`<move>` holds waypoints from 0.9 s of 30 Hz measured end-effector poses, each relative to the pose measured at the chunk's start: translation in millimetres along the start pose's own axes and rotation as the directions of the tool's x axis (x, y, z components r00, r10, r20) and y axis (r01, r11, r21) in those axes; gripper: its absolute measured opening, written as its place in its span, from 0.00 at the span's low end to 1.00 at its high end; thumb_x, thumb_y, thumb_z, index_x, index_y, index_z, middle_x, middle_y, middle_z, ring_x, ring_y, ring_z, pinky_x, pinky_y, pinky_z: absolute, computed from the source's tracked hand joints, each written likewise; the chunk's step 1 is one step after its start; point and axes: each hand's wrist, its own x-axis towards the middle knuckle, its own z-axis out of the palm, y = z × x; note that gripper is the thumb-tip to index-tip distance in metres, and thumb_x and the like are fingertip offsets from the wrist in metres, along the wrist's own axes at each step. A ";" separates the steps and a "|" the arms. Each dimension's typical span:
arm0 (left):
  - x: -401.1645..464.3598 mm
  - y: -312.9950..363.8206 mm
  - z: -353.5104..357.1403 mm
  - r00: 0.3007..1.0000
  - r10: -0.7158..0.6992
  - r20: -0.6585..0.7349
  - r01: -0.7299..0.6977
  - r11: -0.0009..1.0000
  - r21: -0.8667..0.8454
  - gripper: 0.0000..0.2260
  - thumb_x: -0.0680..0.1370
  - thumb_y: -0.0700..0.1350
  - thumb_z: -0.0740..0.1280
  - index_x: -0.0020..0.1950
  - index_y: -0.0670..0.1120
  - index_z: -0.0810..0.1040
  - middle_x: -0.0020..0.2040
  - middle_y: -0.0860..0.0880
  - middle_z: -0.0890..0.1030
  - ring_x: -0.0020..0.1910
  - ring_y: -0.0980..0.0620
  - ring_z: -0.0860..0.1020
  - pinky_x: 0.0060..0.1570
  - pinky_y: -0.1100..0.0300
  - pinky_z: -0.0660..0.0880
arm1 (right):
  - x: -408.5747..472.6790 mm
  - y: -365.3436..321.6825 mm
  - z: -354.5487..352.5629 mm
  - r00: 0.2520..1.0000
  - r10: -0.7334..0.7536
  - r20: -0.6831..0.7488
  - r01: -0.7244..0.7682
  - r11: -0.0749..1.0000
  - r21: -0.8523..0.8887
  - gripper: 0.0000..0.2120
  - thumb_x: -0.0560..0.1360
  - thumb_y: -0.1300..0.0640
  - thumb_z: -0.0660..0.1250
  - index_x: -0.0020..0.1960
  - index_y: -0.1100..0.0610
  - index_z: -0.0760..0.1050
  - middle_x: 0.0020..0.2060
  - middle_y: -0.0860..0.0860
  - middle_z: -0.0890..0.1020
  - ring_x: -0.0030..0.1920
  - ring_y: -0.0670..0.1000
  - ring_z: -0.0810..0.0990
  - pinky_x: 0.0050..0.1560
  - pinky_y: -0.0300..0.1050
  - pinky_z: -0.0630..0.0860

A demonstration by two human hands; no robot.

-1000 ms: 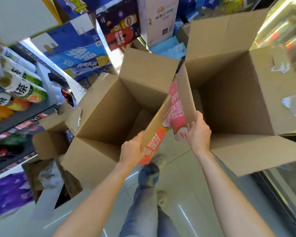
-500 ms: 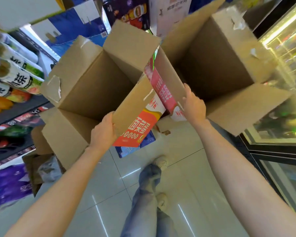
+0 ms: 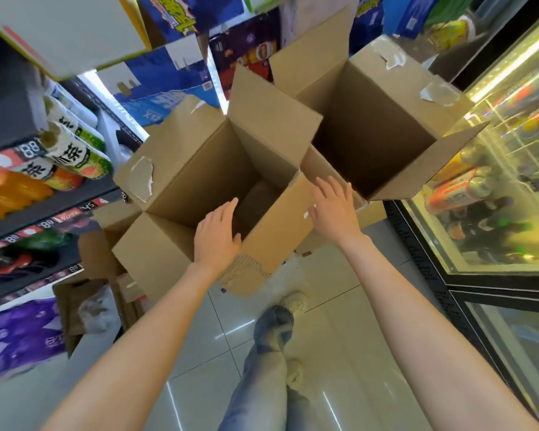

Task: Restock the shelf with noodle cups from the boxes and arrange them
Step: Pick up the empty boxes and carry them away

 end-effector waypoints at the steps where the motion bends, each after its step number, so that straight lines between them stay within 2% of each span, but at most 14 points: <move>1: -1.1 1.6 -1.5 1.000 -0.014 0.015 0.014 1.000 0.017 0.31 0.76 0.47 0.68 0.76 0.48 0.59 0.71 0.47 0.70 0.68 0.46 0.69 0.67 0.50 0.67 | -4.4 -4.2 -4.7 1.000 0.013 0.000 -0.013 1.000 0.020 0.23 0.82 0.56 0.57 0.76 0.55 0.59 0.75 0.54 0.61 0.77 0.58 0.52 0.75 0.62 0.44; 3: -4.9 5.1 -2.4 0.995 -0.057 0.077 0.054 0.998 0.038 0.28 0.77 0.53 0.66 0.75 0.49 0.62 0.67 0.48 0.75 0.65 0.47 0.73 0.64 0.49 0.69 | -13.9 -13.6 -11.5 0.998 0.057 0.010 -0.058 0.995 0.087 0.22 0.82 0.56 0.56 0.76 0.53 0.59 0.75 0.53 0.63 0.76 0.58 0.54 0.75 0.63 0.46; 5: -12.0 7.4 4.1 0.981 -0.069 0.184 0.068 0.998 0.011 0.28 0.77 0.59 0.64 0.74 0.50 0.64 0.65 0.49 0.76 0.63 0.47 0.74 0.62 0.48 0.71 | -21.0 -18.7 -8.7 0.990 0.076 0.122 -0.096 0.981 0.169 0.24 0.82 0.54 0.55 0.77 0.53 0.56 0.76 0.52 0.60 0.77 0.58 0.53 0.75 0.63 0.48; 7: -20.4 10.1 18.0 0.964 -0.037 0.262 0.048 0.998 -0.035 0.30 0.75 0.65 0.63 0.73 0.53 0.65 0.65 0.51 0.76 0.63 0.49 0.74 0.62 0.48 0.71 | -22.6 -19.7 5.4 0.971 0.053 0.231 -0.107 0.967 0.229 0.27 0.82 0.52 0.56 0.78 0.53 0.52 0.77 0.52 0.55 0.78 0.57 0.49 0.76 0.60 0.49; 9: -27.8 15.5 32.5 0.951 0.020 0.307 0.001 0.998 -0.068 0.33 0.73 0.67 0.64 0.73 0.53 0.64 0.65 0.52 0.76 0.63 0.51 0.75 0.62 0.48 0.71 | -23.2 -16.3 18.6 0.968 0.052 0.244 -0.118 0.957 0.264 0.28 0.82 0.53 0.57 0.78 0.55 0.51 0.78 0.53 0.54 0.78 0.57 0.45 0.77 0.55 0.49; 12: -34.2 19.4 46.7 0.952 0.067 0.298 -0.051 0.997 -0.061 0.33 0.72 0.64 0.68 0.73 0.53 0.65 0.64 0.53 0.77 0.61 0.52 0.76 0.60 0.51 0.72 | -24.6 -10.5 32.2 0.988 0.007 0.152 -0.041 0.974 0.221 0.26 0.82 0.58 0.58 0.77 0.56 0.56 0.78 0.53 0.53 0.78 0.56 0.44 0.77 0.53 0.49; 15: -40.6 15.5 53.5 0.955 0.053 0.292 -0.058 0.998 0.008 0.23 0.74 0.58 0.68 0.68 0.54 0.71 0.59 0.54 0.80 0.56 0.53 0.79 0.55 0.53 0.75 | -25.1 -9.1 36.0 0.995 -0.023 0.102 0.007 0.987 0.158 0.24 0.81 0.60 0.59 0.76 0.55 0.58 0.78 0.54 0.51 0.78 0.58 0.43 0.77 0.55 0.47; 18: -45.2 15.2 55.0 0.988 -0.001 0.154 -0.007 0.999 0.054 0.12 0.78 0.53 0.64 0.60 0.54 0.77 0.53 0.53 0.81 0.50 0.50 0.80 0.48 0.55 0.77 | -27.8 -10.9 36.4 0.995 -0.059 0.080 0.046 0.987 0.151 0.25 0.81 0.60 0.60 0.76 0.54 0.58 0.78 0.54 0.49 0.77 0.58 0.42 0.75 0.55 0.43; 21: -41.7 19.0 50.9 0.998 -0.048 0.034 0.048 0.999 0.011 0.11 0.79 0.52 0.64 0.60 0.53 0.77 0.52 0.52 0.80 0.49 0.49 0.79 0.44 0.53 0.78 | -33.1 -7.5 32.8 0.996 -0.047 0.078 0.039 0.994 0.106 0.27 0.81 0.58 0.59 0.77 0.53 0.56 0.78 0.52 0.50 0.78 0.56 0.43 0.75 0.55 0.41; 27: -37.5 22.8 41.2 0.987 -0.069 0.147 0.069 0.998 0.003 0.13 0.79 0.51 0.63 0.63 0.53 0.75 0.55 0.51 0.80 0.52 0.49 0.78 0.49 0.52 0.77 | -44.7 -8.1 20.6 0.981 -0.009 0.194 -0.028 0.983 0.184 0.27 0.82 0.56 0.57 0.78 0.53 0.52 0.78 0.51 0.54 0.78 0.55 0.49 0.76 0.57 0.45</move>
